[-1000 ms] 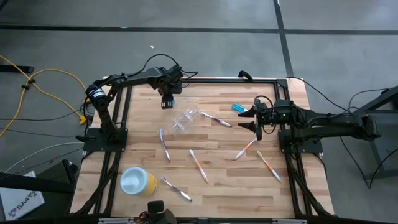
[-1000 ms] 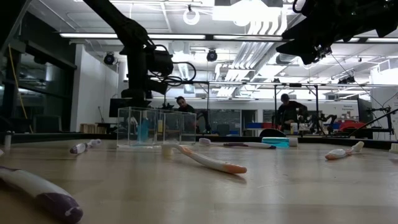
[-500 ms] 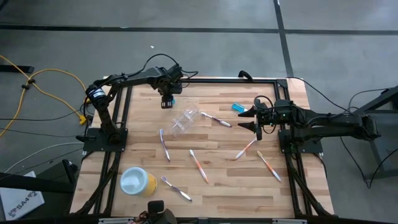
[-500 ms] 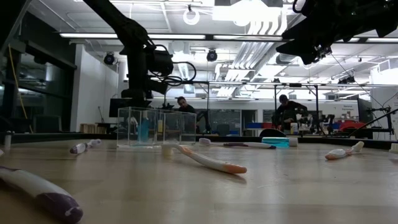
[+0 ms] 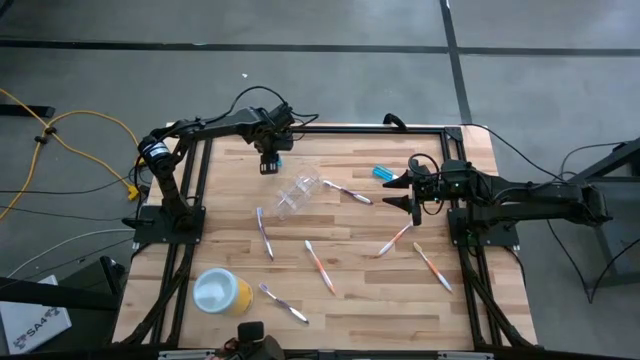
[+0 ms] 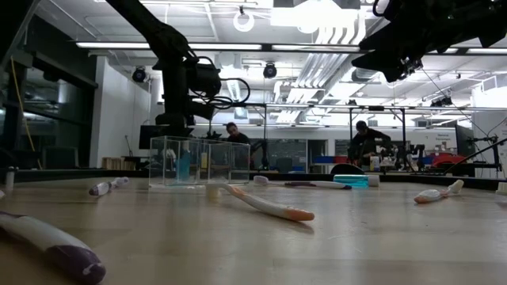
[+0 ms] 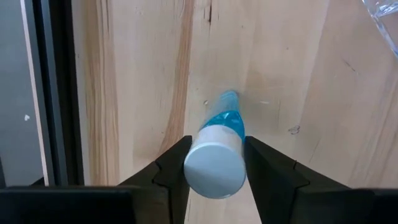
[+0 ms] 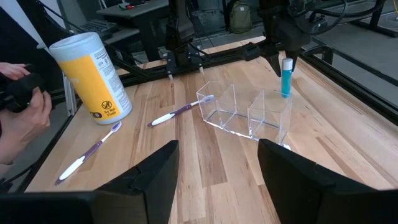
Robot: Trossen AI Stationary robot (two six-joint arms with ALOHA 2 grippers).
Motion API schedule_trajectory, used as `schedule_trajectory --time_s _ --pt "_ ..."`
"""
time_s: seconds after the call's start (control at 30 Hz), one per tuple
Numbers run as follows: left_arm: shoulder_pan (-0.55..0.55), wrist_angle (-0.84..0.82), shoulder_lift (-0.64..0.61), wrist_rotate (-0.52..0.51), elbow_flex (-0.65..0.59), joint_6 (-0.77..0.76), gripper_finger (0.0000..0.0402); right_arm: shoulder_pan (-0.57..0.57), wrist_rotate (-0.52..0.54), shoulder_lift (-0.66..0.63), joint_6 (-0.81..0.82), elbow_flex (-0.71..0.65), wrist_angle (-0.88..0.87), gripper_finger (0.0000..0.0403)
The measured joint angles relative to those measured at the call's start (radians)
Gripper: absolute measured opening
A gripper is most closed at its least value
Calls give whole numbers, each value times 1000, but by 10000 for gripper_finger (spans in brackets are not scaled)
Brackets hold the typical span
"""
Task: Pick & Place toothbrushing station
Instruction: Put the left blue mouthwash into the transparent organizer
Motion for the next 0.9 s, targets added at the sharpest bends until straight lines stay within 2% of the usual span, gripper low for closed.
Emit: schedule_trajectory --time_s 0.9 --pt "0 22 0 -6 0 57 139 0 0 0 0 0 0 210"
